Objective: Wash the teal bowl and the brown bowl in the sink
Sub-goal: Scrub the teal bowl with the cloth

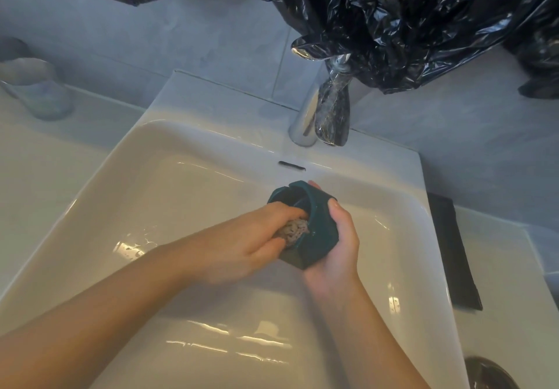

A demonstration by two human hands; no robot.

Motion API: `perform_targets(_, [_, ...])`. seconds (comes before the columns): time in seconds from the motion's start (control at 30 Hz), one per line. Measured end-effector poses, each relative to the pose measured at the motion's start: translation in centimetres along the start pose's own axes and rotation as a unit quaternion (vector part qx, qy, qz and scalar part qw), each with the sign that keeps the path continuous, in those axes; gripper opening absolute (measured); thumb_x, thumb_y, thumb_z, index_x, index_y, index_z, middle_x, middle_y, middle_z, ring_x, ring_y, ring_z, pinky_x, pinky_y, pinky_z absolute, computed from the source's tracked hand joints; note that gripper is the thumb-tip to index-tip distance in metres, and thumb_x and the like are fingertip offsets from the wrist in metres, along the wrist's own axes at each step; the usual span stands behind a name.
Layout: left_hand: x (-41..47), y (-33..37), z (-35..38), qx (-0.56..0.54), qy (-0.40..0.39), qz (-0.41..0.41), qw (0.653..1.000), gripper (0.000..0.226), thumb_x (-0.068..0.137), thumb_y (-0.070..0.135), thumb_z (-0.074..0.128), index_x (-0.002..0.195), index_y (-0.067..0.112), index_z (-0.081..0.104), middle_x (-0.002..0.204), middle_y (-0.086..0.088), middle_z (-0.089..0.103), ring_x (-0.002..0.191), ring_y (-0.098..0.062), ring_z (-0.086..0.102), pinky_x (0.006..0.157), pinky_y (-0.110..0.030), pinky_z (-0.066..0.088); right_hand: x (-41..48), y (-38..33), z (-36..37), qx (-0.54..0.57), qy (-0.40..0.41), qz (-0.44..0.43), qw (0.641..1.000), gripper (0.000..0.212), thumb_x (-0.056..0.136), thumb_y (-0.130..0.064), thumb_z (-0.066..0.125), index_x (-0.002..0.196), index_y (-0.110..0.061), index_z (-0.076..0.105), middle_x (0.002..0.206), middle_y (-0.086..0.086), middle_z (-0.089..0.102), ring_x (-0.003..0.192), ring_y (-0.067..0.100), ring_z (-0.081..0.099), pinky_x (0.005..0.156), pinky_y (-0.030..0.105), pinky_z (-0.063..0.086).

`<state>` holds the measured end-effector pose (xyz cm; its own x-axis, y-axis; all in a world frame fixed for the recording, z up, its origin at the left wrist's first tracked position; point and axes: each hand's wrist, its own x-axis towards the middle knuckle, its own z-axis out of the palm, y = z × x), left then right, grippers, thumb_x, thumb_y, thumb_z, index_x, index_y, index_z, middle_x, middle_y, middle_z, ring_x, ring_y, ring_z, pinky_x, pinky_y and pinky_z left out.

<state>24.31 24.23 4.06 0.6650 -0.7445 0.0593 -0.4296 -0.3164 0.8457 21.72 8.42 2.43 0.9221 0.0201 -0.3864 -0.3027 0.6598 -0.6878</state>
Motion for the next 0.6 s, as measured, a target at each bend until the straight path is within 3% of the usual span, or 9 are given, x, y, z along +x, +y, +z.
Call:
perform_targets(0.1, [0.0,-1.2,-0.6,0.028,0.031,0.02,0.999,0.036,0.093,0.021,0.05,0.128,0.019,0.057,0.113,0.004,0.061,0.098,0.001,0.052,0.083,-0.006,0.036,0.3,0.4,0.0,0.009,-0.011,-0.011,1.0,0.06,0.068,-0.044,0.065,0.123,-0.021,0.063,0.107,0.012,0.069,0.096,0.029,0.064,0.07,0.039,0.056])
perform_targets(0.2, [0.2,-1.0,0.1,0.034,0.1,0.014,0.994,0.02,0.088,0.022,0.056,0.104,0.019,0.068,0.088,0.006,0.064,0.076,-0.002,0.053,0.067,-0.007,0.037,0.2,0.6,-0.1,0.012,-0.024,-0.019,0.999,0.048,0.074,-0.039,0.06,0.119,-0.023,0.064,0.106,0.012,0.069,0.094,0.028,0.066,0.073,0.04,0.055])
perform_targets(0.23, [0.3,-0.8,0.6,0.021,0.134,0.0,0.991,0.013,0.087,0.021,0.056,0.091,0.019,0.067,0.076,0.007,0.06,0.067,-0.005,0.05,0.06,-0.011,0.036,0.0,0.7,0.0,0.006,-0.035,-0.025,0.999,0.046,0.076,-0.037,0.059,0.12,-0.024,0.064,0.106,0.011,0.07,0.093,0.027,0.067,0.073,0.04,0.056])
perform_targets(0.3, [0.5,-0.1,1.6,-0.057,0.207,-0.058,0.975,0.02,0.085,0.026,0.051,0.074,0.014,0.061,0.062,-0.002,0.055,0.057,-0.015,0.045,0.053,-0.025,0.037,-0.2,0.7,0.3,-0.025,-0.061,-0.045,0.997,0.052,0.072,-0.038,0.066,0.122,-0.026,0.061,0.106,0.008,0.07,0.093,0.024,0.068,0.071,0.039,0.058])
perform_targets(0.37, [0.8,0.2,1.8,-0.144,0.243,-0.119,0.952,0.035,0.083,0.036,0.048,0.075,0.005,0.063,0.068,-0.019,0.058,0.063,-0.032,0.049,0.053,-0.037,0.04,-0.3,1.0,0.7,-0.08,-0.076,-0.083,0.99,0.07,0.064,-0.046,0.078,0.127,-0.027,0.055,0.111,0.007,0.068,0.097,0.023,0.067,0.071,0.037,0.057])
perform_targets(0.43, [0.9,0.2,1.6,-0.201,0.24,-0.149,0.938,0.046,0.081,0.043,0.047,0.082,0.0,0.064,0.079,-0.024,0.062,0.071,-0.036,0.058,0.058,-0.038,0.046,0.0,1.2,0.9,-0.121,-0.072,-0.121,0.983,0.08,0.062,-0.056,0.079,0.13,-0.026,0.051,0.113,0.005,0.064,0.1,0.023,0.064,0.075,0.037,0.056])
perform_targets(0.53, [0.5,0.0,1.3,-0.292,0.188,-0.158,0.924,0.049,0.082,0.045,0.047,0.099,0.004,0.067,0.095,-0.019,0.069,0.092,-0.035,0.064,0.083,-0.047,0.052,0.4,1.3,0.8,-0.136,-0.05,-0.147,0.978,0.08,0.064,-0.059,0.078,0.13,-0.026,0.049,0.112,0.003,0.064,0.1,0.023,0.063,0.078,0.038,0.055])
perform_targets(0.6, [0.3,0.1,1.3,-0.322,0.15,-0.135,0.925,0.049,0.079,0.051,0.051,0.109,0.016,0.066,0.101,-0.006,0.071,0.096,-0.024,0.067,0.085,-0.037,0.055,0.6,1.3,0.7,-0.129,-0.05,-0.139,0.981,0.078,0.066,-0.055,0.078,0.133,-0.027,0.048,0.112,0.002,0.065,0.1,0.023,0.064,0.077,0.036,0.056])
